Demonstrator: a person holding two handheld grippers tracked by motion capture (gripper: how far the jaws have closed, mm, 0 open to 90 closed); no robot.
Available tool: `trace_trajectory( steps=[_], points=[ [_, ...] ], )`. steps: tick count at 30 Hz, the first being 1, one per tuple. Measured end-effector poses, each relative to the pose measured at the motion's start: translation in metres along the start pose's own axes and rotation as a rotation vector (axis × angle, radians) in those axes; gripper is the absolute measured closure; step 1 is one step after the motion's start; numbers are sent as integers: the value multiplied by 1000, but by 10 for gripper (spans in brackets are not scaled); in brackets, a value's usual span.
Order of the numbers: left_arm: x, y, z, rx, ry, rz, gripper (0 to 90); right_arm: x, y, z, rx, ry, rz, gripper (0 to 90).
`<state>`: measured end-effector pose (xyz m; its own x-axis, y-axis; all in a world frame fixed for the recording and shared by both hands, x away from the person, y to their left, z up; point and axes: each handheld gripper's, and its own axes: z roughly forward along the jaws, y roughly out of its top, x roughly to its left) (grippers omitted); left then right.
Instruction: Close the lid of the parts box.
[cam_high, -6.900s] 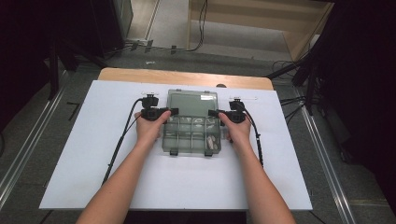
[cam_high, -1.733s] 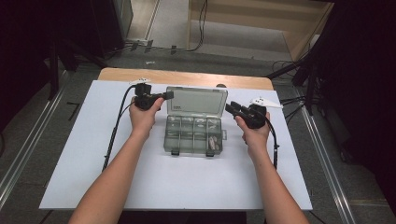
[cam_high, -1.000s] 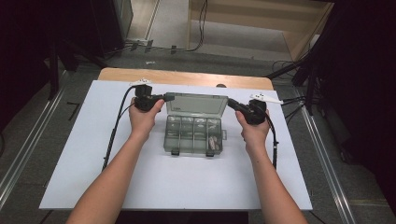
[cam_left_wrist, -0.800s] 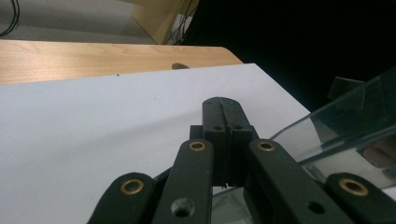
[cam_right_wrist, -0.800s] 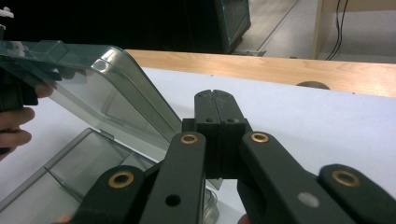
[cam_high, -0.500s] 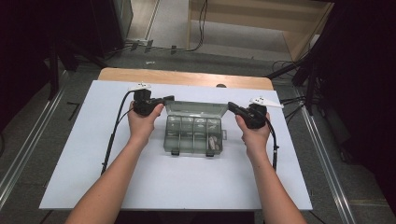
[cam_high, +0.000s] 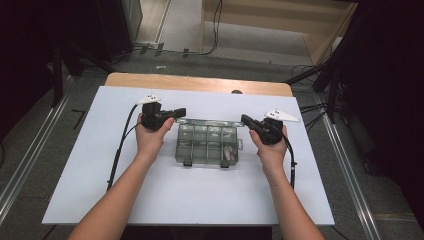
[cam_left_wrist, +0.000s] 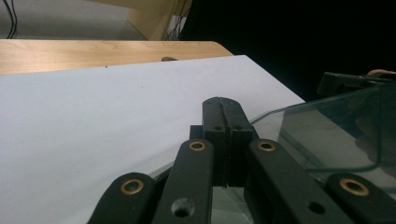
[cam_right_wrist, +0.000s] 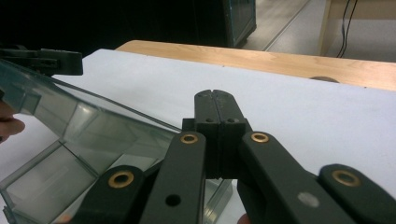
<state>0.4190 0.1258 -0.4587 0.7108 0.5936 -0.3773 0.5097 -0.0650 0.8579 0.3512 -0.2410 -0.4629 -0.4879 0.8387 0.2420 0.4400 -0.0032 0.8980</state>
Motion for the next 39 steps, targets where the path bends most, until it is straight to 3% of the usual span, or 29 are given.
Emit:
trace_trajectory(
  steps=[11, 23, 33, 39],
  points=[
    [-16, -8, -7, 6, -24, 54, 886, 8, -9, -10, -6, 9, -48, 879],
    [-26, -27, -20, 11, -44, 76, 885, 20, -21, -23, -5, 11, -102, 879],
    [-40, -43, -32, 16, -62, 111, 886, 29, -33, -33, 0, 18, -111, 879],
    [-45, -53, -39, 19, -39, 125, 886, 34, -40, -40, 12, 18, -111, 879]
  ],
)
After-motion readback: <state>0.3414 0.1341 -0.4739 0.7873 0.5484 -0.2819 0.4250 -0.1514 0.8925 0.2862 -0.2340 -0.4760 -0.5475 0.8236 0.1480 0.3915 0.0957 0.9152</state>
